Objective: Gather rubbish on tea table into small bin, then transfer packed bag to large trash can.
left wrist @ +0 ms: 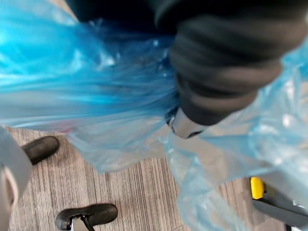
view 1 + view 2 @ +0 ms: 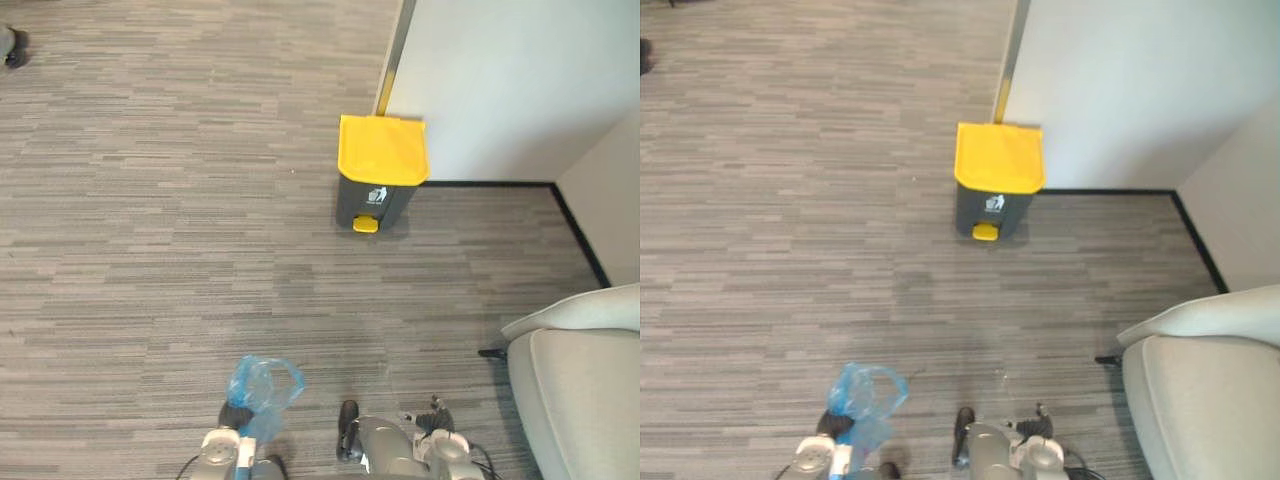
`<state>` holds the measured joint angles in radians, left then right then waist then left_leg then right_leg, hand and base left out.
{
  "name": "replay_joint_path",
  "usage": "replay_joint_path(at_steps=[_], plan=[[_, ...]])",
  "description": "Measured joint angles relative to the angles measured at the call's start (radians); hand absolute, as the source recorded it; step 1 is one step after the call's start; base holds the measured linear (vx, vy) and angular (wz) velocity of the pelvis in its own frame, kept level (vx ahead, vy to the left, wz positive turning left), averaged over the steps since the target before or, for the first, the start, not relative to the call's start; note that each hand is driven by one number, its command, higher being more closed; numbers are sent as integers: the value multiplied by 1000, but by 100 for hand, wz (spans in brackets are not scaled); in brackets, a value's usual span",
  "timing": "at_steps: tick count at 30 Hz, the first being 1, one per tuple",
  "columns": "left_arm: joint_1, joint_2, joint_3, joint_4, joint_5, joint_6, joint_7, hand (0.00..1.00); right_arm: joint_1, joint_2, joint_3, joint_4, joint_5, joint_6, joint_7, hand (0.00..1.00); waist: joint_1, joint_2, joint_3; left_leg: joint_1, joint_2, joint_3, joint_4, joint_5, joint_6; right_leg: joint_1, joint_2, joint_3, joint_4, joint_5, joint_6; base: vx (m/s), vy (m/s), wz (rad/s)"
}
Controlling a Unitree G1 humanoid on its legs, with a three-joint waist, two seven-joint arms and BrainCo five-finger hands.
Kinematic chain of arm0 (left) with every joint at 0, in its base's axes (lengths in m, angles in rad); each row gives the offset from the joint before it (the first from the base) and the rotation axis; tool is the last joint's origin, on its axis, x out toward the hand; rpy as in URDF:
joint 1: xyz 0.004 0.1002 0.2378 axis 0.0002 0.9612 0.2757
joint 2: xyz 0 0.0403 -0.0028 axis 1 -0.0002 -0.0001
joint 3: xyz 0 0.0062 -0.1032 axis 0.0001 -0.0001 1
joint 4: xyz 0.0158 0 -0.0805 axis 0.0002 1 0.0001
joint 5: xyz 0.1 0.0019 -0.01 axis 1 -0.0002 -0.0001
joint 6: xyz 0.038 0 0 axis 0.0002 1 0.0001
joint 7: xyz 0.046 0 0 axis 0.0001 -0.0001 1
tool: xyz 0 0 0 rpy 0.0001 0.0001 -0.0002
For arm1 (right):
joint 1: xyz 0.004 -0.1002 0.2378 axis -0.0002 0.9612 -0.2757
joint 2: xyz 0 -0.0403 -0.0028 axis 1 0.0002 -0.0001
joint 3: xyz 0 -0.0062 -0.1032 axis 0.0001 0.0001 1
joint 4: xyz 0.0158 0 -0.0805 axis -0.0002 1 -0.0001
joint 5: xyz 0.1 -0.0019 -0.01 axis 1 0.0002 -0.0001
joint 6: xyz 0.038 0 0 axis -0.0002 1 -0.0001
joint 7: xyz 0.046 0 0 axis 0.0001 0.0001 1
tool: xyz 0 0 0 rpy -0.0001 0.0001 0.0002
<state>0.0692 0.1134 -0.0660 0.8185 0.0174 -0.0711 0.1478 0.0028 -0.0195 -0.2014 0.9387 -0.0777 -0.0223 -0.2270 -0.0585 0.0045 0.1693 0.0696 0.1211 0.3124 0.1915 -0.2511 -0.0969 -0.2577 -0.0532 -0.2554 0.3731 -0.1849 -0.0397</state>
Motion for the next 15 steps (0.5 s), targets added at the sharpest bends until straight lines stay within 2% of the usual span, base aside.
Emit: replay_joint_path(at_steps=[2, 3, 4, 5, 6, 7, 8, 9, 10, 11, 12, 13, 14, 15], plan=[[-3, -15, 3, -11, 0, 2, 0, 100, 27, 12, -11, -14, 1, 4, 1, 0, -2, 0, 5, -62, 52, -31, 297, 6, -10, 131, 14, -15, -76, -6, 1, 395, -50, 19], [8, -26, 9, -33, -1, 1, -1, 100, 39, 20, -4, -27, 1, 3, 1, 0, 7, 3, 9, -120, 89, -42, 480, 20, -11, 194, 21, -11, -107, -6, 0, 416, 43, -18], [31, -47, 11, -67, -2, 0, -6, 100, 38, 16, 7, -31, 3, 3, -1, 0, 22, 2, 10, -194, 134, -46, 681, -9, 7, 255, 29, 10, -133, -11, -8, 487, 133, -46], [34, -61, 10, -88, -3, 0, -15, 100, 30, 20, 7, -43, 5, 3, -2, 0, 37, 5, 8, -261, 148, -40, 753, -34, 26, 291, 20, 39, -151, -12, -8, 373, 171, -54], [34, -64, 10, -94, -3, 0, -20, 100, 30, 22, 8, -54, 8, 2, -2, 0, 44, -2, 10, -290, 148, -39, 754, -45, 32, 298, 12, 49, -156, -13, -6, 343, 217, -63], [25, -68, 10, -101, -5, -5, -22, 100, 14, 24, 7, -61, 10, 0, -2, 0, 59, -6, 12, -357, 147, -36, 703, -59, 32, 308, -14, 74, -155, -17, -1, 305, 248, -56], [16, -67, 11, -101, -5, -5, -23, 100, 4, 26, 7, -59, 11, 0, -3, 0, 62, -12, 16, -386, 138, -39, 615, -58, 35, 317, -38, 80, -149, -27, 18, 350, 316, -60], [13, -72, 9, -100, -5, -9, -23, 100, 6, 17, 5, -60, 11, -1, -5, 0, 62, 0, 14, -391, 120, -69, 378, 33, 51, 327, -53, 94, -125, -65, 82, 333, 363, -43], [9, -79, 10, -92, -5, -11, -23, 100, 4, 17, 1, -50, 10, -2, -7, 0, 67, 2, 21, -378, 107, -97, 308, 71, 8, 329, -63, 118, -108, -97, 129, 213, 254, -26], [2, -72, 9, -83, -5, -10, -23, 100, 4, 25, -3, -46, 12, 3, -9, 0, 68, -10, 25, -374, 86, -91, 309, 73, 10, 330, -81, 126, -107, -110, 138, 257, 256, -3], [-17, -55, 10, -71, -8, -9, -19, 100, 9, 40, 5, -45, 12, 4, -8, 0, 62, -37, 13, -368, 59, -86, 288, 71, 13, 325, -86, 139, -152, -100, 154, 213, 155, 3], [-20, -39, 10, -67, -14, -10, -18, 100, 6, 44, 7, -30, 11, 3, -9, 0, 71, -33, 16, -368, 35, -119, 294, 71, 14, 327, -66, 148, -210, -62, 145, 235, 159, 0], [-19, -36, 10, -62, -18, -10, -18, 100, 4, 43, 6, -22, 11, 2, -9, 0, 71, -38, 13, -366, 27, -128, 300, 70, 14, 329, -68, 147, -214, -59, 141, 165, 80, -23], [-15, -33, 9, -50, -19, -10, -17, 100, -2, 35, 6, -14, 11, 2, -9, 0, 69, -36, 12, -353, 14, -129, 311, 56, 30, 337, -81, 164, -205, -44, 145, 148, 90, -30]])
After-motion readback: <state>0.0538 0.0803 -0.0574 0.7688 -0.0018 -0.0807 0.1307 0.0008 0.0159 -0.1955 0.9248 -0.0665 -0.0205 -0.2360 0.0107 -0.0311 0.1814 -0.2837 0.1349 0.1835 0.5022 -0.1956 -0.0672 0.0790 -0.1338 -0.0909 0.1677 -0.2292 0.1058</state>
